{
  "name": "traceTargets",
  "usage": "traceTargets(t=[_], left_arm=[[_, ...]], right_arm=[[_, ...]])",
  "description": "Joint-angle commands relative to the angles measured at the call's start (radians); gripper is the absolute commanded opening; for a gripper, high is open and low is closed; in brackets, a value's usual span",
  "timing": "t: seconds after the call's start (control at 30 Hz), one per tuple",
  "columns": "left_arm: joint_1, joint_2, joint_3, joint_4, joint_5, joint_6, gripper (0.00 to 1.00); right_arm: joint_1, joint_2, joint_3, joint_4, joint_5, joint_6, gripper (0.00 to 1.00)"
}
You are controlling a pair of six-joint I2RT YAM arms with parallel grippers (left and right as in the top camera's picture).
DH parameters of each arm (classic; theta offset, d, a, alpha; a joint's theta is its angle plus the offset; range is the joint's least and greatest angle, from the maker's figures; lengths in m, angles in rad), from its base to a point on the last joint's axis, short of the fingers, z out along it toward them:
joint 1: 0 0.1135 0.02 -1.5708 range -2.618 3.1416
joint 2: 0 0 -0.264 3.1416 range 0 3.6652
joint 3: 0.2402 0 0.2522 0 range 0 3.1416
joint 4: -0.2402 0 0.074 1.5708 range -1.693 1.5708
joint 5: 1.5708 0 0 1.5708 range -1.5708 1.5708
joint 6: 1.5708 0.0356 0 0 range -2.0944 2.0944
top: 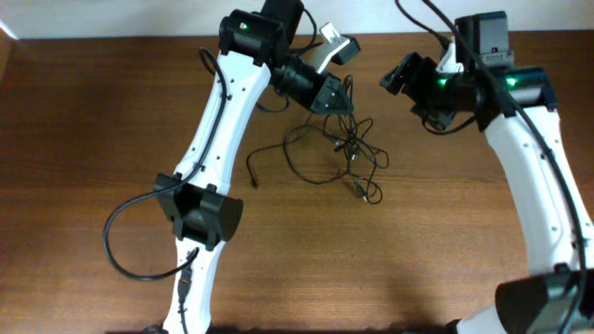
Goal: Untangle cables
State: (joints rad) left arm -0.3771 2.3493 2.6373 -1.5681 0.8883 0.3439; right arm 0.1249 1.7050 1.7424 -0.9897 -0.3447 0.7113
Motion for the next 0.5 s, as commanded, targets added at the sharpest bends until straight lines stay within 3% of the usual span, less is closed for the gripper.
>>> traceTargets(t=[0.0, 0.17, 0.37, 0.4, 0.47], left_arm=[[-0.006, -0.138, -0.001, -0.005, 0.039, -0.006, 0.0], [-0.006, -0.167, -0.001, -0.005, 0.115, -0.006, 0.0], [-0.006, -0.167, -0.001, -0.004, 0.115, -0.007, 0.0], [-0.006, -0.167, -0.001, -0.003, 0.115, -0.007, 0.0], [-0.005, -0.167, -0.001, -0.001, 0.114, -0.007, 0.0]], right_arm=[[-0.001, 0.073, 0.001, 0.056, -0.087, -0.079, 0.83], [-0.001, 0.144, 0.001, 0.196, -0.275, -0.045, 0.75], [0.016, 0.146, 0.0, 0.238, -0.374, -0.054, 0.75], [0.035, 0.151, -0.006, 0.233, -0.372, -0.058, 0.72], [0.053, 0.155, -0.028, 0.224, -0.345, -0.056, 0.52]])
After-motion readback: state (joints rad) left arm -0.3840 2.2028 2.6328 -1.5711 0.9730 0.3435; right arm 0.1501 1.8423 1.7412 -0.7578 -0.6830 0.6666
